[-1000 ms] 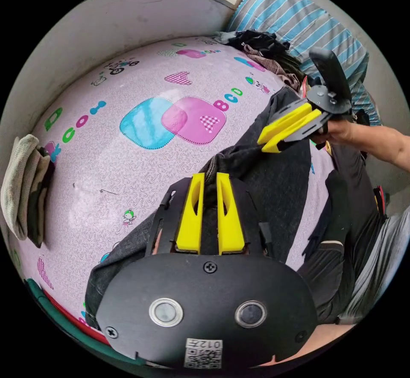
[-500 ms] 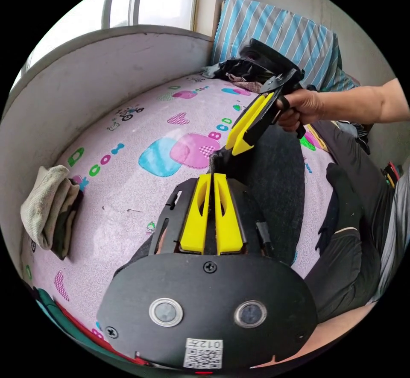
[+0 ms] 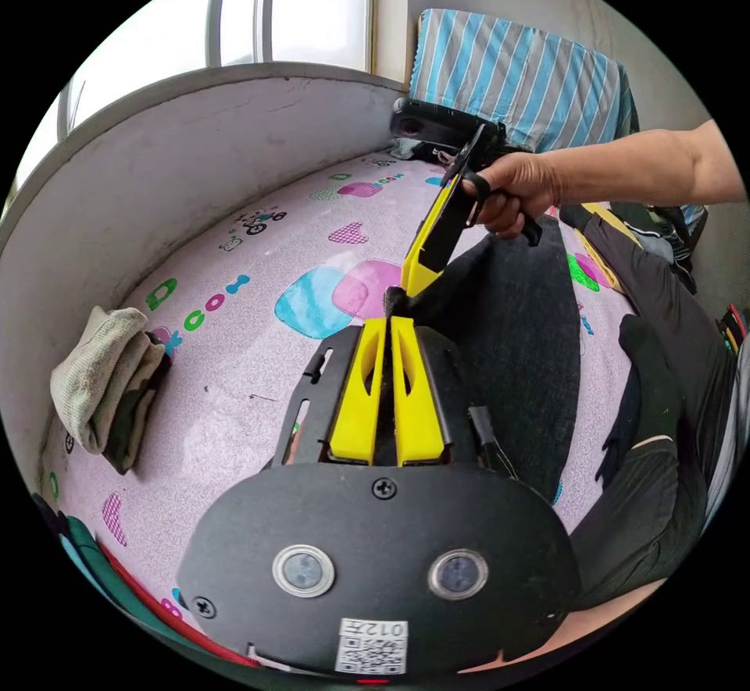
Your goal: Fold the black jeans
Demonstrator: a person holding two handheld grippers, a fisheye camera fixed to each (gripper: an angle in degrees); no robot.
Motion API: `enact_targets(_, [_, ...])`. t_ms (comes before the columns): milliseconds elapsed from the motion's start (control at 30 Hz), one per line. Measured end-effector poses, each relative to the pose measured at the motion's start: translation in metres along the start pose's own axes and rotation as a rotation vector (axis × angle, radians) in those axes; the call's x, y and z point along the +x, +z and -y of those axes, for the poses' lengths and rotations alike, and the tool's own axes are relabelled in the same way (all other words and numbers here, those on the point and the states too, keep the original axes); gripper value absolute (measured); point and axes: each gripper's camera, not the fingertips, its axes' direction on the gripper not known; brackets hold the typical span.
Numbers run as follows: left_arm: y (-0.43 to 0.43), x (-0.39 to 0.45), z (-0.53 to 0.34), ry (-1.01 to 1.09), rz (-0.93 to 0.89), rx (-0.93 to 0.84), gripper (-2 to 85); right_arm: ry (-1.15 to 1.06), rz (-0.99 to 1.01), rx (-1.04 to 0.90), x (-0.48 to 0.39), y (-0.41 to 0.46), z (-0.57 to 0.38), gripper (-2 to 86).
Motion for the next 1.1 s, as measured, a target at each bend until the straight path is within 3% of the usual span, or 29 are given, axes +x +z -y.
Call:
enact_targets(233, [0.012, -0.022, 0.014, -0.087, 0.016, -0.054, 0.2, -0.102, -0.089, -0.022, 0.012, 0.023, 0.013, 0.7])
enact_targets(433, [0.014, -0.052, 0.022, -0.243, 0.060, -0.073, 0.6, -0.079, -0.241, -0.028, 0.026, 0.046, 0.025, -0.6])
enact_targets(567, [0.020, -0.073, 0.023, -0.308, -0.123, -0.092, 0.6, -0.060, -0.342, -0.071, 0.037, 0.079, 0.034, -0.8])
enact_targets(667, [0.041, -0.075, 0.030, -0.282, -0.210, -0.222, 0.6, -0.041, -0.390, -0.089, 0.043, 0.098, 0.037, -0.8])
enact_targets(767, [0.062, -0.071, 0.038, -0.245, -0.194, -0.378, 0.6, -0.027, -0.413, -0.078, 0.044, 0.105, 0.036, -0.9])
enact_targets(933, [0.067, -0.089, 0.039, -0.397, -0.257, -0.388, 0.6, 0.024, -0.445, -0.035, 0.045, 0.109, 0.032, -0.6])
enact_targets(1100, [0.055, -0.078, 0.049, -0.306, -0.135, -0.397, 0.7, 0.127, -0.366, -0.004, 0.052, 0.104, 0.028, 2.1])
